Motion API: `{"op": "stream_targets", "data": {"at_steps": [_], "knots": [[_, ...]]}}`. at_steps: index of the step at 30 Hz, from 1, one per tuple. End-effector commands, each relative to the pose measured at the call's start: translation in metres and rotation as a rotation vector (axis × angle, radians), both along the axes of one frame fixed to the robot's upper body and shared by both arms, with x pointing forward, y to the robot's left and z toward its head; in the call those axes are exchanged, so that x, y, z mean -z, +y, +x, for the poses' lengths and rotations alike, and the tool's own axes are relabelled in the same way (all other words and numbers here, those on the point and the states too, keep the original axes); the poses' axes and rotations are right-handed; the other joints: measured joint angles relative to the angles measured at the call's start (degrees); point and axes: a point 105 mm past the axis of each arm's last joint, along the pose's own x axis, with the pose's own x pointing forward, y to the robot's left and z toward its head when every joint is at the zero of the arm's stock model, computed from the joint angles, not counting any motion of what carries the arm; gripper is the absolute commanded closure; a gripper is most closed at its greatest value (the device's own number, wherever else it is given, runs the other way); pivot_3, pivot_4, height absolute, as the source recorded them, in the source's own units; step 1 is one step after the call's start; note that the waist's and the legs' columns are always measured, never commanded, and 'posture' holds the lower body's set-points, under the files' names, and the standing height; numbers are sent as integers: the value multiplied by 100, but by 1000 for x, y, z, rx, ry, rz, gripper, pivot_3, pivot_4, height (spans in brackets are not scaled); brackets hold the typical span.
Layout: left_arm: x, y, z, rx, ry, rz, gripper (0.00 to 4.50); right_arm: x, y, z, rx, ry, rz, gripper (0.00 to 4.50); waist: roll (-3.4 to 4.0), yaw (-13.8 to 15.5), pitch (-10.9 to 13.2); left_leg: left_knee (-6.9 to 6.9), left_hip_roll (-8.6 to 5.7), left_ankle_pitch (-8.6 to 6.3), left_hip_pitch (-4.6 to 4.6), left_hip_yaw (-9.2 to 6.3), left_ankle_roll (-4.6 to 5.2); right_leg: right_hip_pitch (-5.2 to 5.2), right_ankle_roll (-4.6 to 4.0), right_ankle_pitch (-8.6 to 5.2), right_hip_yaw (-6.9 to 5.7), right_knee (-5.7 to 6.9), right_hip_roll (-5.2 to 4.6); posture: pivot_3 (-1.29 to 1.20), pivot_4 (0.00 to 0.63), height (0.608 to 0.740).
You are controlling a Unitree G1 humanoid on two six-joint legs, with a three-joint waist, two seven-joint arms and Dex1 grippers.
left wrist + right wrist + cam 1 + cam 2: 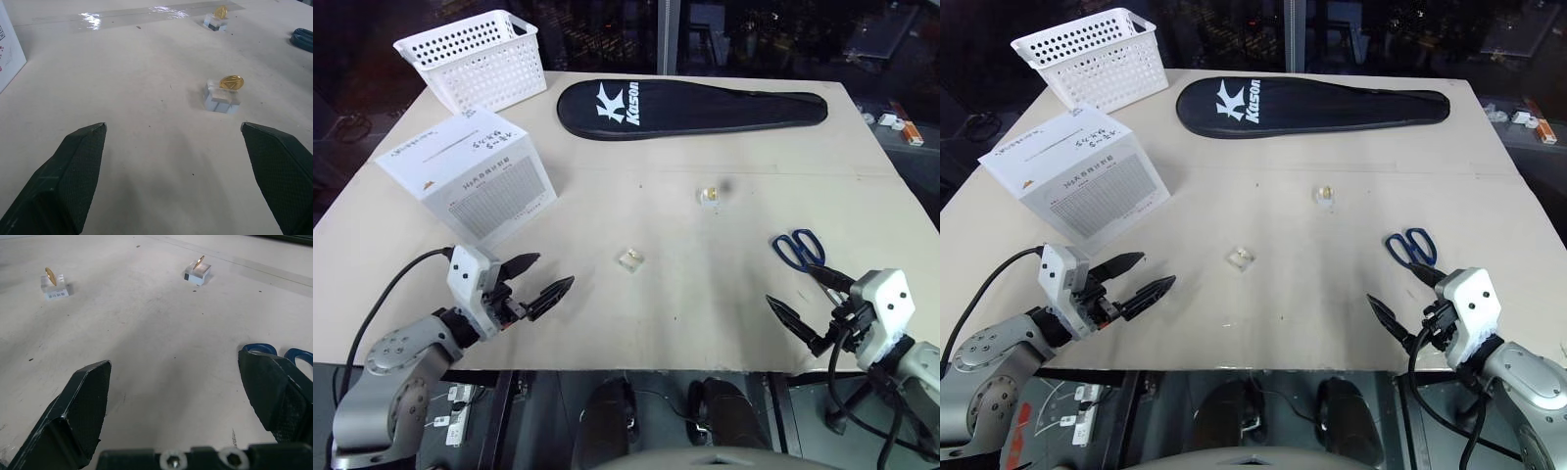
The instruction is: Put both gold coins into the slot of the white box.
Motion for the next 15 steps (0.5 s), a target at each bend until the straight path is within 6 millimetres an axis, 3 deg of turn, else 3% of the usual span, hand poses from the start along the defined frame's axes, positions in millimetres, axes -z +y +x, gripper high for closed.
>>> {"op": "stream_targets", "data": {"at_steps": [1,4,11,15], "knots": [[-25,-12,2,39,-90,-13,14,-12,5,18,53,-64,15,0,-2,1,0,0,0,0,0,0,0,0,0,0,0,0,0,0,150,740],[-49,-33,6,120,-165,-29,14,-23,28,55,94,-44,85,0,-20,-53,-9,19,-1,0,4,-23,0,-1,-3,10,-7,2,0,0,150,740],[-67,-45,14,157,-202,-36,14,-37,52,100,130,20,169,0,-8,13,-22,-14,-60,23,-3,-82,-12,-3,-24,23,-38,3,22,0,150,740],[-75,-52,18,189,-219,-45,0,-40,69,130,167,78,186,1198,-8,-20,-22,-13,-58,22,-2,-85,-19,-1,-19,22,-39,5,32,0,150,740]]}}
